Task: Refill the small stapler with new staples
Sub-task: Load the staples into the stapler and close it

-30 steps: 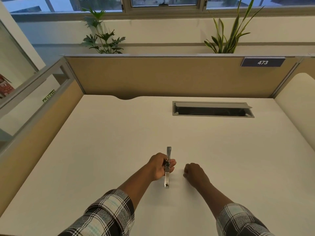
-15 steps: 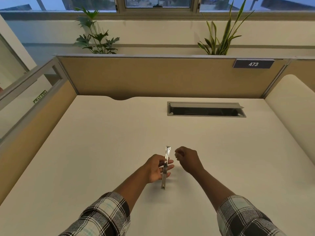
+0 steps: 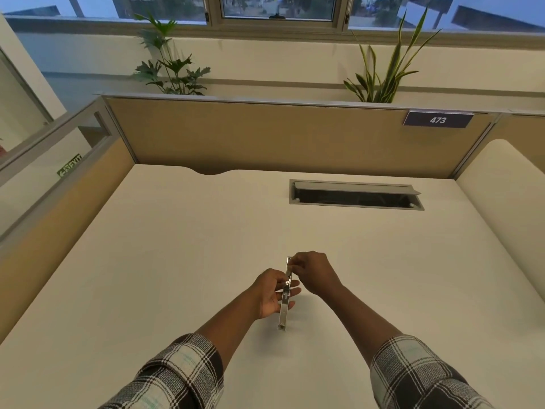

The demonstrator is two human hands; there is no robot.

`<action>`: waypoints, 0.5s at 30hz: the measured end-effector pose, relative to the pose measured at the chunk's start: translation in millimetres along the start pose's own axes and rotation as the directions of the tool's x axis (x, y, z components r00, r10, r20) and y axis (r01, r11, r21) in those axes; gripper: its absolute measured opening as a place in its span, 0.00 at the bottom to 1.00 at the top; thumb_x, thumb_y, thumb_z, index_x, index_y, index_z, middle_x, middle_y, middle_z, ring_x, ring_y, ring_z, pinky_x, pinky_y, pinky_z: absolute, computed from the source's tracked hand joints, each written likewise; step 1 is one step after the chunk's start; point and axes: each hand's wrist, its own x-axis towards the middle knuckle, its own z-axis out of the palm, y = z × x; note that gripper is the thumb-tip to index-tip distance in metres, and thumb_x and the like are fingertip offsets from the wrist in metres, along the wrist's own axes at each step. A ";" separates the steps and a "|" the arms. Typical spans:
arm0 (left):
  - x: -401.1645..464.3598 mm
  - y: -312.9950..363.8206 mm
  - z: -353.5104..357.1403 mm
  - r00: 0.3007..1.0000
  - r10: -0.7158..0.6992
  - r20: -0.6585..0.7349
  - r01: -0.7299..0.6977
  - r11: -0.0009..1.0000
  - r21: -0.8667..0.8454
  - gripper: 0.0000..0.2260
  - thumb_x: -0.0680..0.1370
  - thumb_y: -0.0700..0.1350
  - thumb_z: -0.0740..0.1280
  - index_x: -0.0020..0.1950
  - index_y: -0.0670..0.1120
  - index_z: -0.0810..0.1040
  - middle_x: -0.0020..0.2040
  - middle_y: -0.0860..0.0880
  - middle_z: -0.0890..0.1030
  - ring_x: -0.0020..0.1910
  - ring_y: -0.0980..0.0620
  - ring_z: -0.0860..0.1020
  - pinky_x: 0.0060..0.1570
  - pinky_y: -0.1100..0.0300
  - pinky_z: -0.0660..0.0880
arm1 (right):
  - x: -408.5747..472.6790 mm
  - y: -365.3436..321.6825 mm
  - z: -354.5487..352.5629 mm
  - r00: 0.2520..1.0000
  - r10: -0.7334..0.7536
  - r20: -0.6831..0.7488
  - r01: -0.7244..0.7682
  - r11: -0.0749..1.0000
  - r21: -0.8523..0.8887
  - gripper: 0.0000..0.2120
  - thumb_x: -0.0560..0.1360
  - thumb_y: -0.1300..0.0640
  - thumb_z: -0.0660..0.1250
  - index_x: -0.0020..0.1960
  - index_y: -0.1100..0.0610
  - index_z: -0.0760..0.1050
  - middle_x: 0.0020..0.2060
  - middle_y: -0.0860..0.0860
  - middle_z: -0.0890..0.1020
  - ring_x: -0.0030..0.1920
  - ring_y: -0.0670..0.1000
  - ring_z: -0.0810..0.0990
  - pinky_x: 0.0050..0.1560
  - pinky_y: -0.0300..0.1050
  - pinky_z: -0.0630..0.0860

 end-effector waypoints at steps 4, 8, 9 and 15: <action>-1.7 -1.5 1.5 1.000 0.016 -0.012 -0.015 1.000 0.022 0.11 0.75 0.39 0.60 0.55 0.41 0.77 0.48 0.45 0.85 0.48 0.49 0.84 0.44 0.53 0.77 | -0.3 -1.6 -0.1 1.000 -0.014 0.013 0.015 0.994 -0.109 0.07 0.74 0.59 0.66 0.44 0.57 0.83 0.40 0.52 0.86 0.37 0.48 0.77 0.33 0.36 0.67; -3.2 -4.3 6.1 0.999 0.030 -0.015 -0.029 0.999 0.027 0.10 0.76 0.38 0.59 0.55 0.41 0.76 0.50 0.44 0.84 0.48 0.48 0.83 0.44 0.53 0.76 | -1.3 -3.6 -2.3 0.999 0.007 0.051 0.001 0.987 -0.159 0.08 0.74 0.60 0.65 0.46 0.56 0.83 0.44 0.50 0.86 0.45 0.51 0.82 0.46 0.45 0.77; -3.5 -4.6 7.0 0.999 0.034 -0.016 -0.034 0.999 0.027 0.10 0.76 0.38 0.59 0.54 0.41 0.75 0.50 0.44 0.84 0.48 0.48 0.83 0.43 0.53 0.76 | -1.4 -3.7 -2.7 0.998 0.011 0.054 -0.001 0.985 -0.175 0.08 0.74 0.60 0.65 0.46 0.55 0.83 0.44 0.50 0.86 0.46 0.51 0.82 0.47 0.46 0.78; -3.8 -5.2 9.6 0.999 0.039 -0.007 -0.039 0.998 0.048 0.10 0.76 0.39 0.59 0.55 0.42 0.76 0.50 0.45 0.84 0.49 0.48 0.83 0.44 0.53 0.76 | -3.1 -2.9 -3.1 1.000 0.030 -0.001 -0.030 0.983 -0.182 0.06 0.72 0.59 0.68 0.47 0.57 0.83 0.45 0.52 0.84 0.47 0.53 0.82 0.42 0.41 0.71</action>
